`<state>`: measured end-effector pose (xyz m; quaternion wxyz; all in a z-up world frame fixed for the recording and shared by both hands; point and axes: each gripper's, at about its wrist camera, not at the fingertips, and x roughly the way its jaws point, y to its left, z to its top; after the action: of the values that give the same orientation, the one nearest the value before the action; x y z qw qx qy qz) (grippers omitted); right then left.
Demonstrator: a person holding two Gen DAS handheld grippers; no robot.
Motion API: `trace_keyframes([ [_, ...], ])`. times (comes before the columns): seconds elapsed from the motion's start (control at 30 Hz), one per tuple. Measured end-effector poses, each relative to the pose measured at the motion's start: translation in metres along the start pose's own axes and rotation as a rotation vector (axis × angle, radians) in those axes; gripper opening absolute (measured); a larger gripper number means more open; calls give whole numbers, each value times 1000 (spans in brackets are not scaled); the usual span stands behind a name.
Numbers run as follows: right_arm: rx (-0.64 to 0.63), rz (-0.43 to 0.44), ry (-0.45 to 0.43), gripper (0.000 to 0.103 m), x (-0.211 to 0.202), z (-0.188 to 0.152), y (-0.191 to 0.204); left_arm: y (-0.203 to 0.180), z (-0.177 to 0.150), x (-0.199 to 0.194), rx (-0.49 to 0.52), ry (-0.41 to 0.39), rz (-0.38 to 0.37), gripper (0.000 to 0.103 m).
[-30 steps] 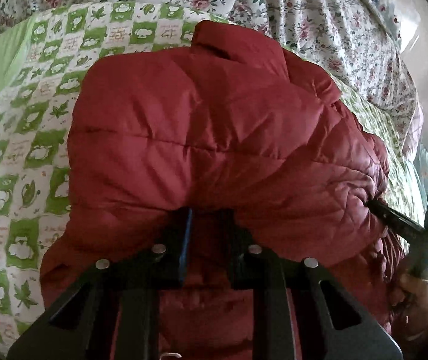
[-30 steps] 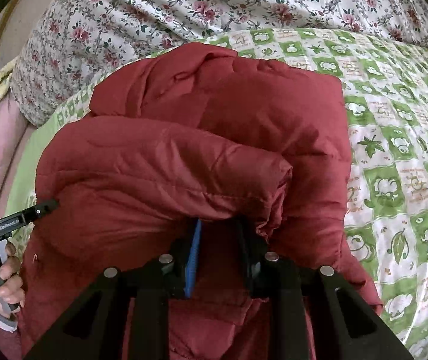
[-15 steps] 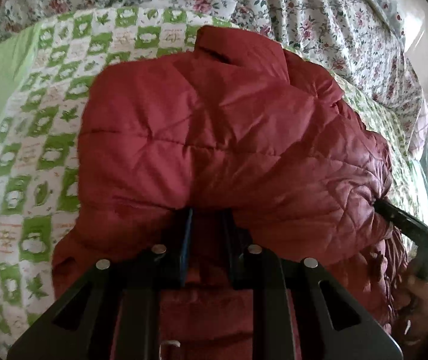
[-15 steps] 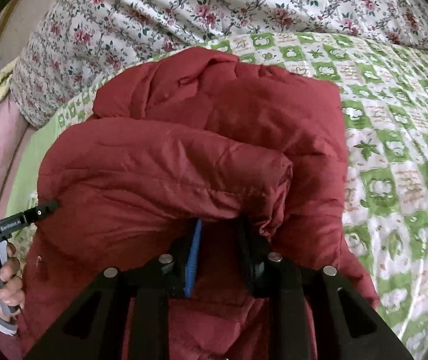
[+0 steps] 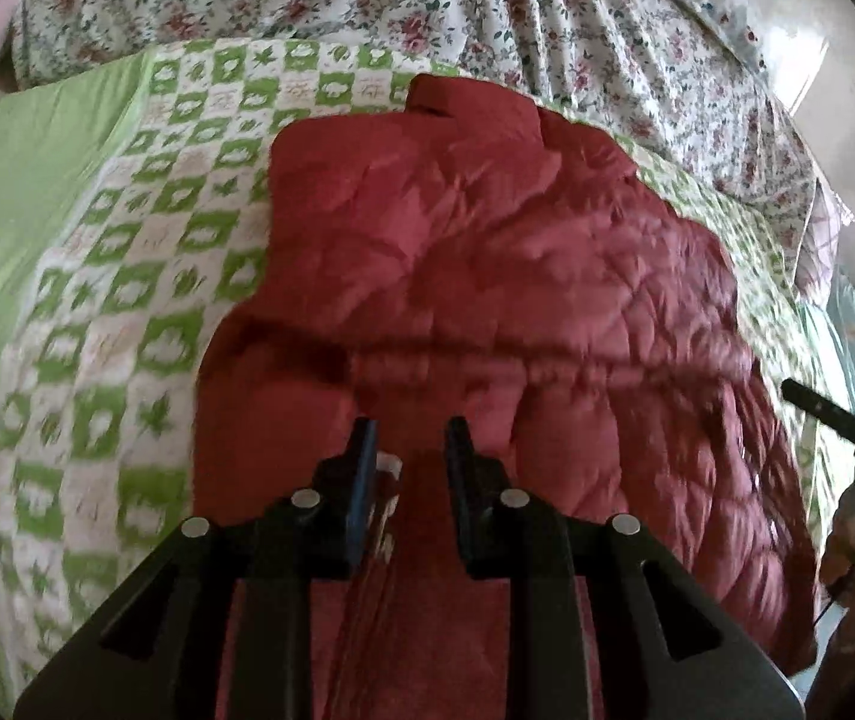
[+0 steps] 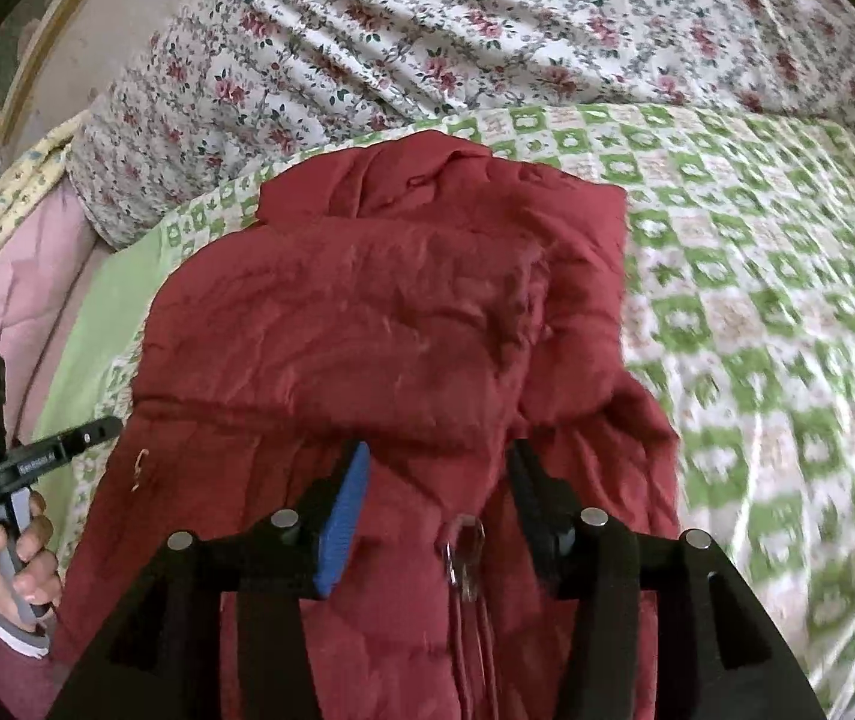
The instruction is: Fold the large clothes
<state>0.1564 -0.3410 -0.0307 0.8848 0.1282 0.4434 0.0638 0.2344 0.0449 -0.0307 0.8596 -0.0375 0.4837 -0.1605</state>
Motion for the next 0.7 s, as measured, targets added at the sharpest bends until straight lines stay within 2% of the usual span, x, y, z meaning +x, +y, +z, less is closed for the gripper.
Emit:
trace_keyframes([
  [0.2,29,12,-11,58,-31,-28,-9,17,-38,-19,-37,14,-8,24],
  [0.43,70,18,-18,59,-57,-58,-17,33,-68,-36,-94,14,-16,24],
  [0.57,71,2,-16,60,-70,-73,-22,42,-82,-44,-125,12,-16,24],
  [0.7,77,-37,-17,66,-83,-90,-30,50,-97,-51,-151,13,-16,24],
])
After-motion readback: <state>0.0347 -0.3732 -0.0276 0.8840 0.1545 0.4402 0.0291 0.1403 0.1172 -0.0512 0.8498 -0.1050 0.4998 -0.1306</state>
